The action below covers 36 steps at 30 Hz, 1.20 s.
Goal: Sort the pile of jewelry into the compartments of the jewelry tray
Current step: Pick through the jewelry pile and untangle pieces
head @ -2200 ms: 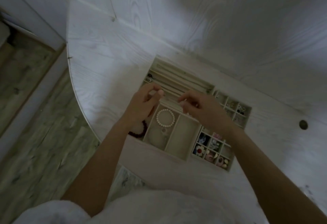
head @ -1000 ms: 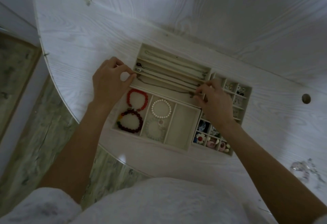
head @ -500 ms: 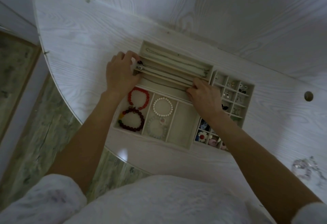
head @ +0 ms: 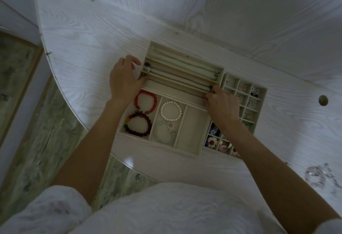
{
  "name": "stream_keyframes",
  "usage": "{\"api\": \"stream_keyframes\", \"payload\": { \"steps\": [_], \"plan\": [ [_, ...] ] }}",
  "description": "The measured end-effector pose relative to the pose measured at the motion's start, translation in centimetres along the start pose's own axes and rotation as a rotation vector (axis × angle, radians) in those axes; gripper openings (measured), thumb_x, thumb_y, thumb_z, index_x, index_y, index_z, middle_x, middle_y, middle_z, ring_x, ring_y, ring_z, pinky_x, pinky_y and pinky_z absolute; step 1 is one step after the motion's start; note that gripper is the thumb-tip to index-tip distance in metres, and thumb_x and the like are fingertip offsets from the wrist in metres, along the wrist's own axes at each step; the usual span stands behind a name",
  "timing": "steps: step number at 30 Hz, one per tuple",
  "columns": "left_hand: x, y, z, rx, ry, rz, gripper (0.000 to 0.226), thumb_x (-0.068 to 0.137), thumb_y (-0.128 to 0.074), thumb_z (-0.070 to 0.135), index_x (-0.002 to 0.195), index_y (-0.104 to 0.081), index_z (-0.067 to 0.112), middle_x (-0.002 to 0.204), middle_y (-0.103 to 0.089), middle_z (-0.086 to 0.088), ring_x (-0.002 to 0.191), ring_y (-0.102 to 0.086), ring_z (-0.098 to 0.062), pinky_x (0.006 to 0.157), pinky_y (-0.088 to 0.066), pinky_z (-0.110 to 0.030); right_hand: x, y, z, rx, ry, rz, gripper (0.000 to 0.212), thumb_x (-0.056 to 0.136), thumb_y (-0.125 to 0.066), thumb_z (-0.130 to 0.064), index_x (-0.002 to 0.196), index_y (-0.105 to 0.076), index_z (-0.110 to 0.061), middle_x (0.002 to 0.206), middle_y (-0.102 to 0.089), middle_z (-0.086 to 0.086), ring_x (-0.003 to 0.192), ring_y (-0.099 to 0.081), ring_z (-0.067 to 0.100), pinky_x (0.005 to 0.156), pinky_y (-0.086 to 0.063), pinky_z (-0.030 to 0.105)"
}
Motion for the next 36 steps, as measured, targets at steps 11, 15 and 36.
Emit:
{"api": "stream_keyframes", "payload": {
  "steps": [11,15,36],
  "plan": [
    [-2.3,1.0,0.5,-0.033,0.024,0.061,0.027,0.086,-0.062,0.024,0.112,-0.058,0.016,0.105,-0.056,-0.004,0.098,-0.05,-0.02,0.075,-0.038,-0.027,-2.0,0.9,2.2,0.335,0.019,0.163,0.016,0.089,-0.06,-0.016,0.083,-0.074,-0.012,0.081,-0.063,0.009,0.054,-0.056,0.023,0.042,-0.027,0.018],
    [-5.2,1.1,2.6,-0.047,-0.025,0.088,0.023,0.087,-0.059,0.02,0.11,-0.06,0.014,0.103,-0.058,-0.006,0.095,-0.049,-0.022,0.076,-0.036,-0.026,-4.0,1.5,3.7,0.63,0.043,0.253,0.017,0.089,-0.06,-0.009,0.103,-0.07,-0.01,0.091,-0.064,0.009,0.069,-0.057,0.02,0.06,-0.046,0.027],
    [-6.4,-5.2,7.9,0.324,-0.374,-0.1,0.045,0.095,-0.031,0.036,0.1,-0.071,0.016,0.104,-0.069,-0.001,0.103,-0.054,-0.028,0.084,-0.031,-0.038,-2.2,0.6,3.6,0.435,-0.114,0.287,0.015,0.087,-0.064,-0.026,0.092,-0.071,-0.014,0.093,-0.058,0.006,0.075,-0.057,0.019,0.054,-0.042,0.026]
  ]
}}
Point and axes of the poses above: each hand's wrist, its own x-axis towards the middle knuckle, its own y-axis out of the back of the hand, z = x × y, the point moved 4 cm from there along x, towards the middle knuckle
